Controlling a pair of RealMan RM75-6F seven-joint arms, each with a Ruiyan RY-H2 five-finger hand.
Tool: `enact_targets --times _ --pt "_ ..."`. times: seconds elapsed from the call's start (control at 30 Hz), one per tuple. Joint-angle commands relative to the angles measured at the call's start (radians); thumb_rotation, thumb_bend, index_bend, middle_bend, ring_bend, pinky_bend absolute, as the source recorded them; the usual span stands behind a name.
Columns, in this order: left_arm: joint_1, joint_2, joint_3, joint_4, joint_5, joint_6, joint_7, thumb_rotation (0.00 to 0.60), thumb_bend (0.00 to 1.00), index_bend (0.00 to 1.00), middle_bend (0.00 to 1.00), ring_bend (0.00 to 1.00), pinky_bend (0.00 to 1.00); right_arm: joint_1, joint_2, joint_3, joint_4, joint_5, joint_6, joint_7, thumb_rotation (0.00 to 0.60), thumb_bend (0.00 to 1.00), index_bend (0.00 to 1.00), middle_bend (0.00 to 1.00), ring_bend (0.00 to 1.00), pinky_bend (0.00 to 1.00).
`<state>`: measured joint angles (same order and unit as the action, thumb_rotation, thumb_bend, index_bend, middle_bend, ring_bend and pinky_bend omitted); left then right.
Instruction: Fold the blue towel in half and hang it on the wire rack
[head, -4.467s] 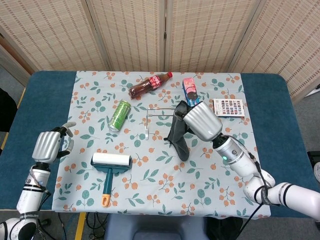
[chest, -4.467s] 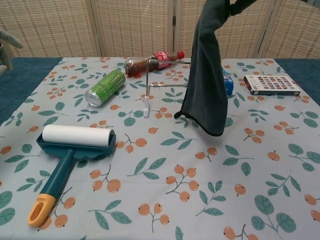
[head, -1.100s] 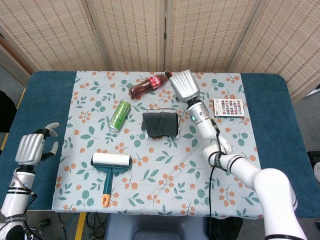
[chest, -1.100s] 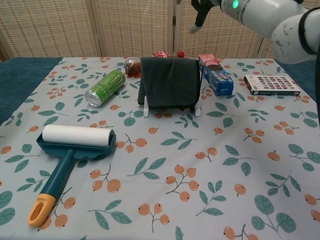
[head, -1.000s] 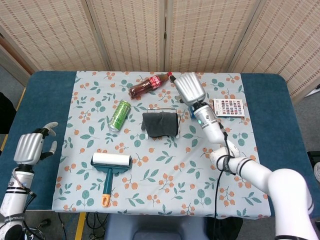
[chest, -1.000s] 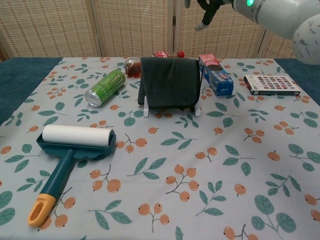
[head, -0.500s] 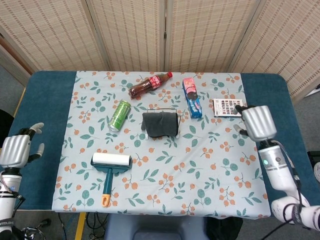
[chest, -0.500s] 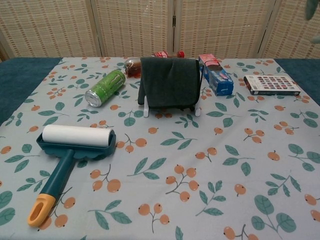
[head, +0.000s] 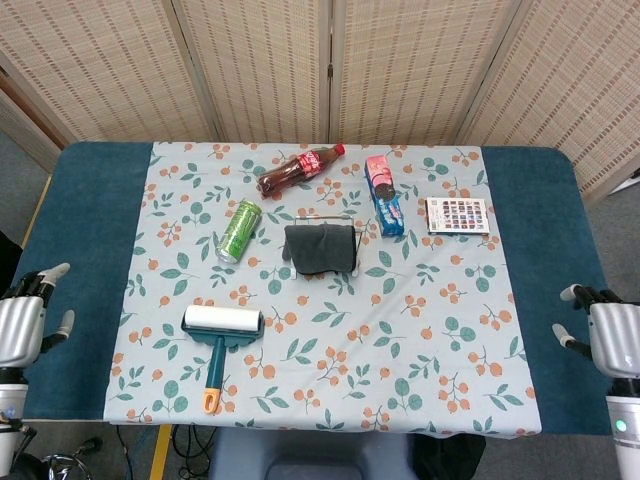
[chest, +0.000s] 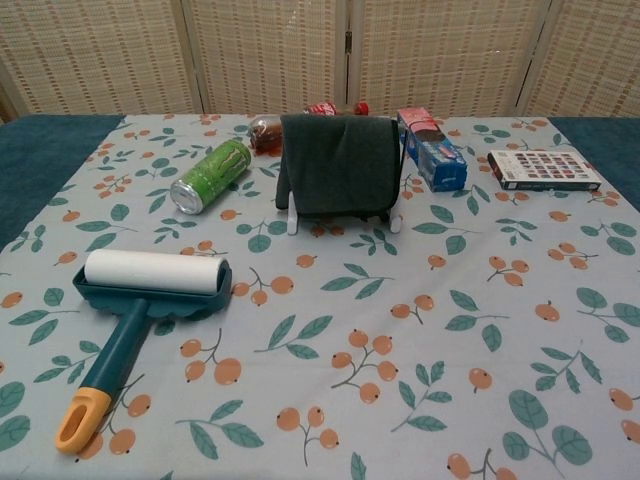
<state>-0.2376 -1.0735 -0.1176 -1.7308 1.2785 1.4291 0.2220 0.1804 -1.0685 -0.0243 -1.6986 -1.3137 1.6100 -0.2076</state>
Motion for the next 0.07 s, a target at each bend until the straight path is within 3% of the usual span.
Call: enact_targets --times 0.03,0.07 --pt "0.017 0.000 0.016 -0.015 0.019 0.016 0.010 0.600 0.39 0.15 0.25 0.18 0.34 -0.039 0.003 -0.017 -0.010 -0.021 0.020 0.022 0.600 0.18 0.42 0.50 0.45 0.69" --pt "0.021 -0.001 0.020 -0.018 0.025 0.020 0.012 0.600 0.39 0.15 0.25 0.18 0.33 -0.046 0.005 -0.018 -0.009 -0.026 0.021 0.029 0.600 0.18 0.42 0.50 0.45 0.69"
